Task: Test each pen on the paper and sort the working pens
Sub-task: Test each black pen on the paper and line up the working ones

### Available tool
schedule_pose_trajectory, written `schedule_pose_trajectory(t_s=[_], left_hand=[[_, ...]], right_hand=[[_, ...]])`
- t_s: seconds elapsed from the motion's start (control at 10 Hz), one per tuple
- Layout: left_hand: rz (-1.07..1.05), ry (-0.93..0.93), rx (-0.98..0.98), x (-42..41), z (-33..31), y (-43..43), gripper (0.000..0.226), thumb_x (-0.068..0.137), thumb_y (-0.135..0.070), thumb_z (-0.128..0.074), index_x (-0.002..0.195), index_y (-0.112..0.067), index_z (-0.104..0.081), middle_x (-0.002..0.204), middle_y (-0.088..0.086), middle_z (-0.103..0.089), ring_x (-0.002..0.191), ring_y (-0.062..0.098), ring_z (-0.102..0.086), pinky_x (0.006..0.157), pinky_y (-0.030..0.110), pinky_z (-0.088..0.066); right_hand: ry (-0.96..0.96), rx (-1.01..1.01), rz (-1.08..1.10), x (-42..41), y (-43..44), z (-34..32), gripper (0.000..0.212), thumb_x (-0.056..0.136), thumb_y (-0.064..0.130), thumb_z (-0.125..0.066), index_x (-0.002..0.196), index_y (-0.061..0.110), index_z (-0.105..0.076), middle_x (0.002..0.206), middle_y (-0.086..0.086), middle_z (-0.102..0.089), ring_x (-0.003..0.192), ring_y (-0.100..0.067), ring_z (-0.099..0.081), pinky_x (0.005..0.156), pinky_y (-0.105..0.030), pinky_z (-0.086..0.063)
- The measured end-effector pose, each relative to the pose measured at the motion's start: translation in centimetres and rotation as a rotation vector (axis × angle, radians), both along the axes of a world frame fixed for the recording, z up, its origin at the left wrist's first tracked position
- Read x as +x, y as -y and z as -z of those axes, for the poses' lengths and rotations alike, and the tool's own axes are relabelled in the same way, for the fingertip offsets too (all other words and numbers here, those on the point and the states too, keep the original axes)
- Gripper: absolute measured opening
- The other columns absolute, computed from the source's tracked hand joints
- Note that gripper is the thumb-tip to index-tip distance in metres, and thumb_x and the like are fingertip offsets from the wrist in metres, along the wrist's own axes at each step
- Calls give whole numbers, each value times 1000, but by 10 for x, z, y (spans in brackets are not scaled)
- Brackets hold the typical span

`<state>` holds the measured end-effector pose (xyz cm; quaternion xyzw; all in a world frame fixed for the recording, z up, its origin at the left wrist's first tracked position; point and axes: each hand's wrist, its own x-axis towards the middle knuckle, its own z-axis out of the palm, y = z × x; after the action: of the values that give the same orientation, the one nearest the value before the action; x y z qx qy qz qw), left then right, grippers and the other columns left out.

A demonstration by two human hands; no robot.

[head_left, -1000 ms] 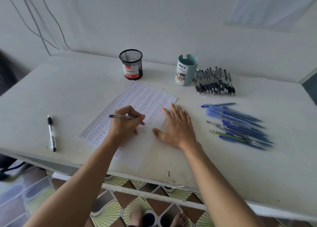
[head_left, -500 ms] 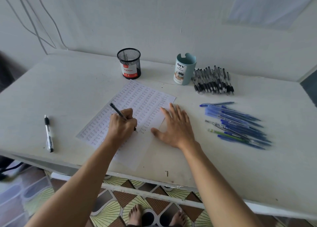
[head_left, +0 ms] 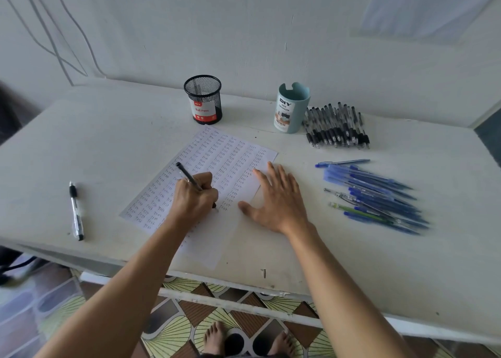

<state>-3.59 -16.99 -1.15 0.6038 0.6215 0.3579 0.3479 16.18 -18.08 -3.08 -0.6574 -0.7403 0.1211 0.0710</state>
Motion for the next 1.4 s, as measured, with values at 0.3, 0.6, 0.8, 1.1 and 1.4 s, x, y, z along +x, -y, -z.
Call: schedule_pose_trajectory(t_s=[0.3, 0.6, 0.8, 1.1, 1.4], left_hand=[[23, -22, 32, 1, 1, 0, 33, 67, 15, -51, 58, -6, -27, 58, 7, -28, 53, 16, -27, 41, 17, -19], [41, 5, 22, 2, 5, 0, 36, 65, 15, -51, 58, -7, -23, 56, 4, -24, 55, 17, -27, 46, 29, -23], [37, 14, 17, 4, 4, 1, 36, 68, 15, -51, 58, -7, -24, 57, 4, -26, 54, 16, -29, 50, 29, -24], [84, 18, 34, 3, 7, 1, 29, 63, 3, -51, 57, -11, -26, 53, 1, -27, 52, 16, -32, 50, 33, -28], [-2, 89, -23, 3, 5, -2, 41, 69, 13, -54, 54, -14, -27, 49, -5, -29, 48, 15, -32, 49, 29, -29]], right_hand=[[-10, -4, 6, 0, 0, 0, 91, 85, 73, -46, 157, 29, -12, 167, -5, 4, 153, -24, 8, 123, -44, 5], [-13, -2, 10, -1, 0, 1, 91, 85, 73, -46, 157, 30, -12, 167, -4, 4, 153, -24, 8, 123, -43, 6], [-8, -14, 7, 0, -1, 1, 91, 85, 73, -46, 158, 30, -11, 167, -5, 6, 153, -24, 10, 123, -43, 6], [-6, -10, 12, 0, -1, 3, 97, 75, 77, -32, 157, 30, -13, 167, -5, 4, 153, -24, 8, 123, -44, 5], [1, -13, 15, 0, -2, 2, 99, 72, 80, -27, 157, 30, -13, 167, -4, 4, 153, -23, 8, 123, -43, 6]])
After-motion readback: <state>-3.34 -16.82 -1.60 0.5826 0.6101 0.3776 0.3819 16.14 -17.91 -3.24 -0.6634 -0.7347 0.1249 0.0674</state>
